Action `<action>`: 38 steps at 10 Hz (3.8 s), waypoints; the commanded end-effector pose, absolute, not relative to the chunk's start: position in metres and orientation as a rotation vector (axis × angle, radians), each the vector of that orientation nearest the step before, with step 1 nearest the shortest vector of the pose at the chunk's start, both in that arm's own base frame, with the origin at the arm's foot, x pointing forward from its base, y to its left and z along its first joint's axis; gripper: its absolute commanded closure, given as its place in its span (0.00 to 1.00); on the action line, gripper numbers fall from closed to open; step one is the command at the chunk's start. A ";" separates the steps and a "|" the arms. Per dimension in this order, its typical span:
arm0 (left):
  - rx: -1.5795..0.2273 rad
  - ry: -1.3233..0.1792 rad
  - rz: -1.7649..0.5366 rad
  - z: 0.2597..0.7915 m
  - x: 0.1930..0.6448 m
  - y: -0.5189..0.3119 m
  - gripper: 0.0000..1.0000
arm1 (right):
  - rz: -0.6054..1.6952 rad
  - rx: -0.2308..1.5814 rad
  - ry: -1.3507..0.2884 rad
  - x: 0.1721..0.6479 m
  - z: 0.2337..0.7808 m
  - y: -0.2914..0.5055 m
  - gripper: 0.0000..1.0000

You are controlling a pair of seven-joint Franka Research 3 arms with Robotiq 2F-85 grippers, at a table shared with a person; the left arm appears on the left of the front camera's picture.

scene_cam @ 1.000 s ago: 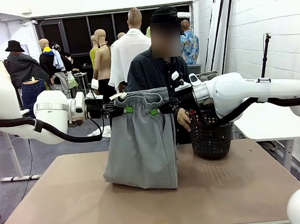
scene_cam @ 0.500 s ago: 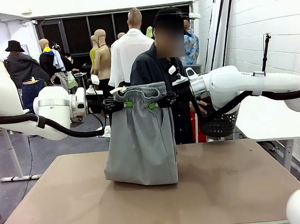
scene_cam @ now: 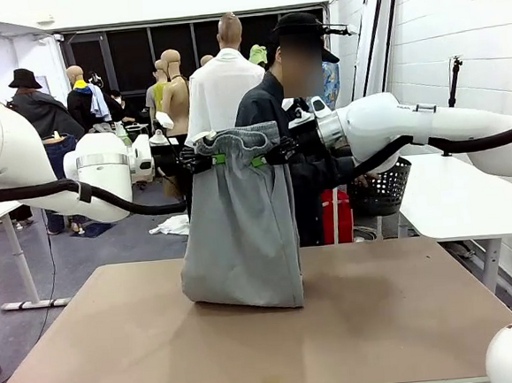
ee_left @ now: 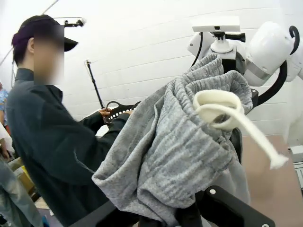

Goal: Fold the training pants.
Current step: Fold the Training pants in half.

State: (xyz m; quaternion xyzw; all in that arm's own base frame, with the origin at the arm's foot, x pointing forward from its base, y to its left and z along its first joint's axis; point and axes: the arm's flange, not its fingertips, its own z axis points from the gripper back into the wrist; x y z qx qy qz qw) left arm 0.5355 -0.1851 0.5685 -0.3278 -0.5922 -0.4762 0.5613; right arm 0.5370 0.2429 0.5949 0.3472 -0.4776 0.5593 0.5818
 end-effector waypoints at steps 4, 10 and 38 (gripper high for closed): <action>-0.515 -1.650 -1.062 0.589 0.567 -0.200 1.00 | 1.308 0.603 -1.263 0.576 0.636 0.252 1.00; -0.422 -1.664 -1.037 0.574 0.560 -0.195 1.00 | 1.296 0.540 -1.299 0.593 0.619 0.238 1.00; -1.126 -0.799 -0.796 0.437 0.469 -0.166 1.00 | 0.921 1.125 -0.897 0.465 0.446 0.233 1.00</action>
